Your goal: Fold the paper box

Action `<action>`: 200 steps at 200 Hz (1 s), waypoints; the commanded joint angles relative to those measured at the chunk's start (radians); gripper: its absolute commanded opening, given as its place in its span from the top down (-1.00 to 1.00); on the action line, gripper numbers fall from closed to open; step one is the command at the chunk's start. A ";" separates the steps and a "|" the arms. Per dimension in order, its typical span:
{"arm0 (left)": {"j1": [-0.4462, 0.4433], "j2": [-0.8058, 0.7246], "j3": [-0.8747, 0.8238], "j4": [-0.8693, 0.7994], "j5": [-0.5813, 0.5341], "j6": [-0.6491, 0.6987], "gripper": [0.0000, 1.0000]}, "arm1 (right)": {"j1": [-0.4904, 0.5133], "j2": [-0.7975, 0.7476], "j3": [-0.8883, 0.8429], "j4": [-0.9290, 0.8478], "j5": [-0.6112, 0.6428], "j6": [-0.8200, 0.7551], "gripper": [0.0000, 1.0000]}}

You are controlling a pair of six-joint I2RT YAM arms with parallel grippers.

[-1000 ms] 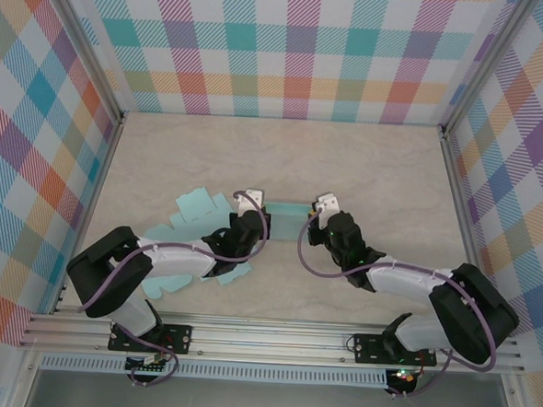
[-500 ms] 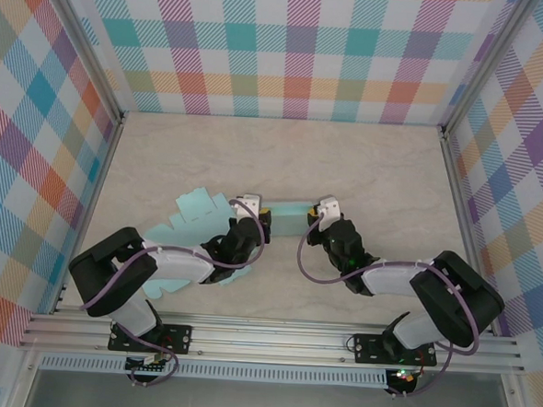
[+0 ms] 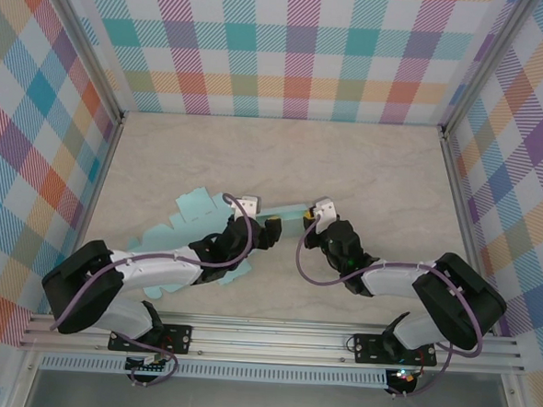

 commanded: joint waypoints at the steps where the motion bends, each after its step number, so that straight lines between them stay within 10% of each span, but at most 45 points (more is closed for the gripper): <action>1: -0.013 -0.064 0.053 -0.137 -0.014 -0.101 -0.73 | 0.013 0.001 0.003 -0.089 -0.046 0.003 1.00; 69: 0.060 -0.080 0.163 -0.348 -0.059 -0.164 -1.00 | 0.012 -0.002 0.009 -0.101 -0.052 0.006 1.00; 159: 0.117 0.110 0.173 -0.317 0.076 -0.213 -0.53 | 0.013 -0.042 0.021 -0.198 -0.068 0.042 1.00; 200: 0.118 0.136 0.117 -0.271 0.086 -0.249 -0.29 | 0.013 -0.158 0.128 -0.533 -0.088 0.152 0.30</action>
